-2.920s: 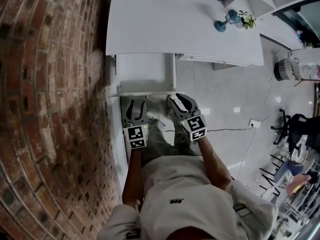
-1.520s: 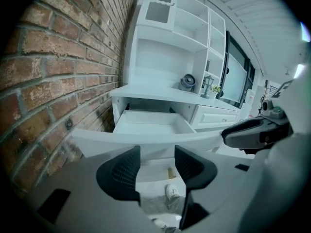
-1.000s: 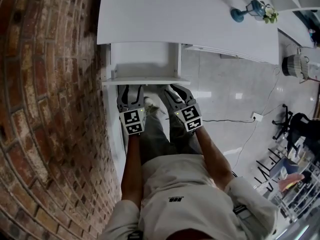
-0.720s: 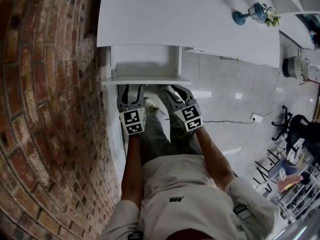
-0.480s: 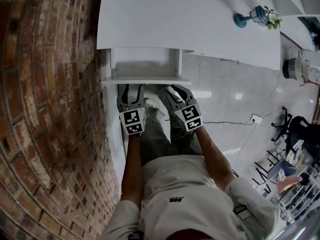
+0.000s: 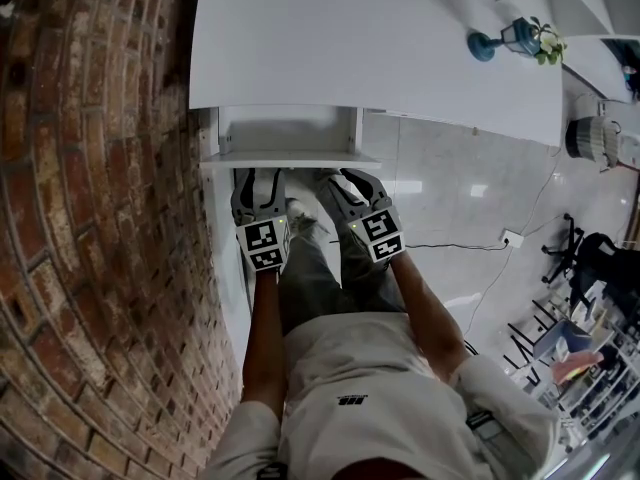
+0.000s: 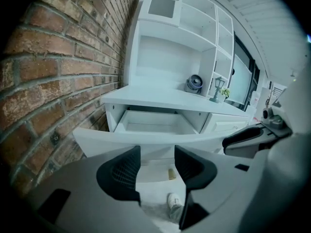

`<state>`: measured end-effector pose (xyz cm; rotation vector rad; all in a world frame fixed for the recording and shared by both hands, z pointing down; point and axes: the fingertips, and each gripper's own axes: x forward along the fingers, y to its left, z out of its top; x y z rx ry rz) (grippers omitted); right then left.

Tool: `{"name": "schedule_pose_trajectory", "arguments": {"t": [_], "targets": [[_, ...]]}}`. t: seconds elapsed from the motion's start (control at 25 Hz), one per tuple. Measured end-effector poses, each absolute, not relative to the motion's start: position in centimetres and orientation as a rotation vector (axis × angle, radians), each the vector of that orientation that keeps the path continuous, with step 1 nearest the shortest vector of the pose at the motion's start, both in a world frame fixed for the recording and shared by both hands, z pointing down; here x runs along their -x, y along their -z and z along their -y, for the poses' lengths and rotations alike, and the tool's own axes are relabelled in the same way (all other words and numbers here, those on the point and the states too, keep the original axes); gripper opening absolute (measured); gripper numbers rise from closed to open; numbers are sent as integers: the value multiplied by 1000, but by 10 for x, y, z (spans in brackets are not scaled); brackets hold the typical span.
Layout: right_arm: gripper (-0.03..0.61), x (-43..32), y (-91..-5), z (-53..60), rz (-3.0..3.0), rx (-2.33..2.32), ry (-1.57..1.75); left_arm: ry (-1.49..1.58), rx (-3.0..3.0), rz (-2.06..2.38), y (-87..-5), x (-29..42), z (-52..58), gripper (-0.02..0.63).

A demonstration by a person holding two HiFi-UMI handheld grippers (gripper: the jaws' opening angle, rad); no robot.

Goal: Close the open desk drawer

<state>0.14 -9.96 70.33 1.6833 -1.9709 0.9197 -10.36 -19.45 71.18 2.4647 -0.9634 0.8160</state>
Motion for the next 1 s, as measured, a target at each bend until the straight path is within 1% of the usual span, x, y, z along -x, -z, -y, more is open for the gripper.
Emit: {"name": "schedule_pose_trajectory", "arguments": {"t": [1.0], "targets": [[121, -32, -706, 130, 1953, -1710, -916, -799, -2470, 969, -711, 78, 228, 233]]}}
